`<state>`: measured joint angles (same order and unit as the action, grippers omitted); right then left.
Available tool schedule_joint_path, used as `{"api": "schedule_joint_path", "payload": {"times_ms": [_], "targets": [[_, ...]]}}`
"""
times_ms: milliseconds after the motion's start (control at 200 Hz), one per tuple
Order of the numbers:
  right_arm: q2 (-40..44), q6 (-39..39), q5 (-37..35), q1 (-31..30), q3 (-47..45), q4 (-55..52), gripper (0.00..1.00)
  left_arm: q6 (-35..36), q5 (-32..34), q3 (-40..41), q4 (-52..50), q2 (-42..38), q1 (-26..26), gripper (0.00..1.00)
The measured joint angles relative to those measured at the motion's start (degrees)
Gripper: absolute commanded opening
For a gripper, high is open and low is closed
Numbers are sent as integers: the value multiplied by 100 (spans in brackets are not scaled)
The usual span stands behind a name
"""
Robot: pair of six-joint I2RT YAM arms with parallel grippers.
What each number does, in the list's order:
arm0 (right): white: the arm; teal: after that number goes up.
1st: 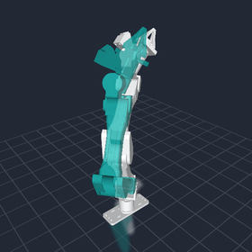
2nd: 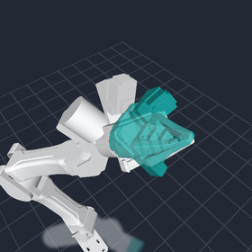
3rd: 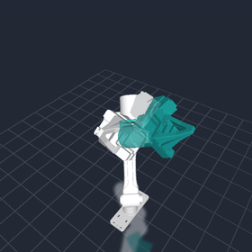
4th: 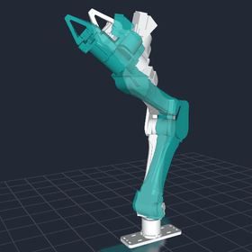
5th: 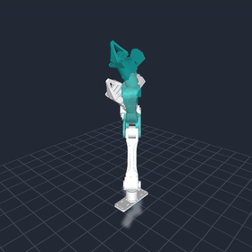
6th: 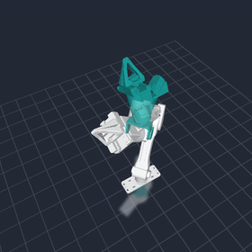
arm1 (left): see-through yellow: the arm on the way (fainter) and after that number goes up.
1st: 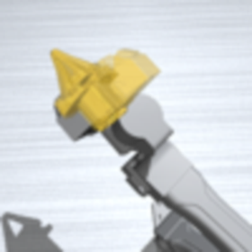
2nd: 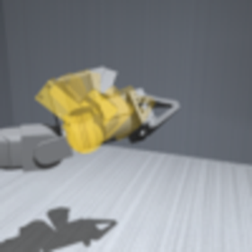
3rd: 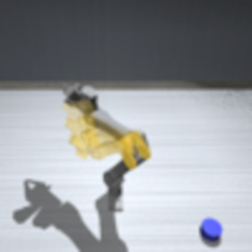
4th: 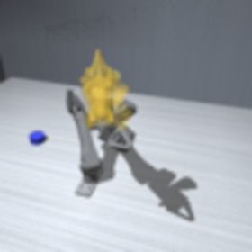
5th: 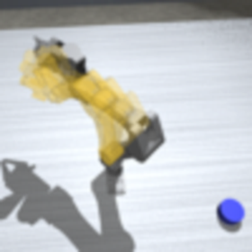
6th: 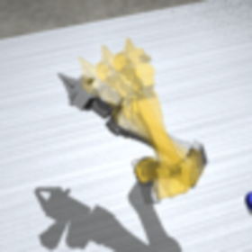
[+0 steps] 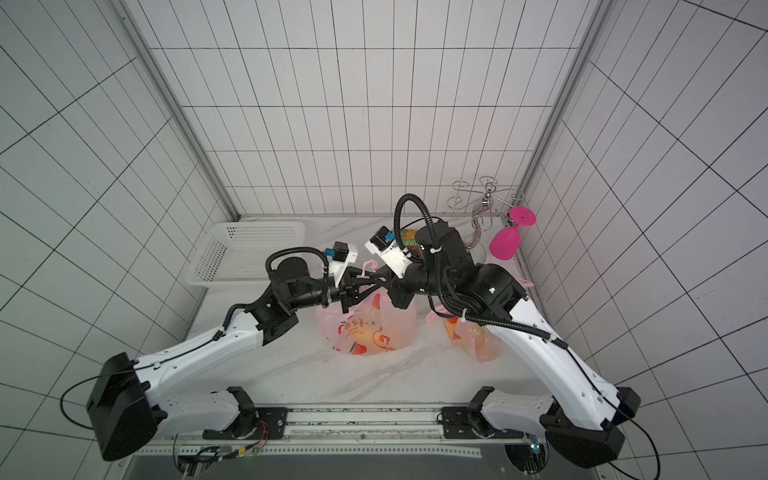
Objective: Place the banana into a plastic bag & tie a knot
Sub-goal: Cross the plastic bag at the center of the board.
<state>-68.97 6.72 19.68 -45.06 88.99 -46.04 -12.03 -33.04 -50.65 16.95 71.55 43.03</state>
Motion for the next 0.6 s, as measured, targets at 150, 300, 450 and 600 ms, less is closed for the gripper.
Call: {"api": "schedule_joint_path", "payload": {"times_ms": [150, 300, 450, 600], "targets": [[-66, -20, 20, -9, -13, -2, 0, 11, 26, 0, 2, 37, 0, 22], [-103, -96, 26, -9, -48, -11, 0, 125, 87, 39, 68, 37, 2, 27], [-247, -251, 105, -11, -48, 2, 0, 313, 208, 267, 313, 9, 76, 32], [-337, -413, 197, -28, -50, 63, 0, 461, 326, 326, 501, 9, 236, 34]]}}
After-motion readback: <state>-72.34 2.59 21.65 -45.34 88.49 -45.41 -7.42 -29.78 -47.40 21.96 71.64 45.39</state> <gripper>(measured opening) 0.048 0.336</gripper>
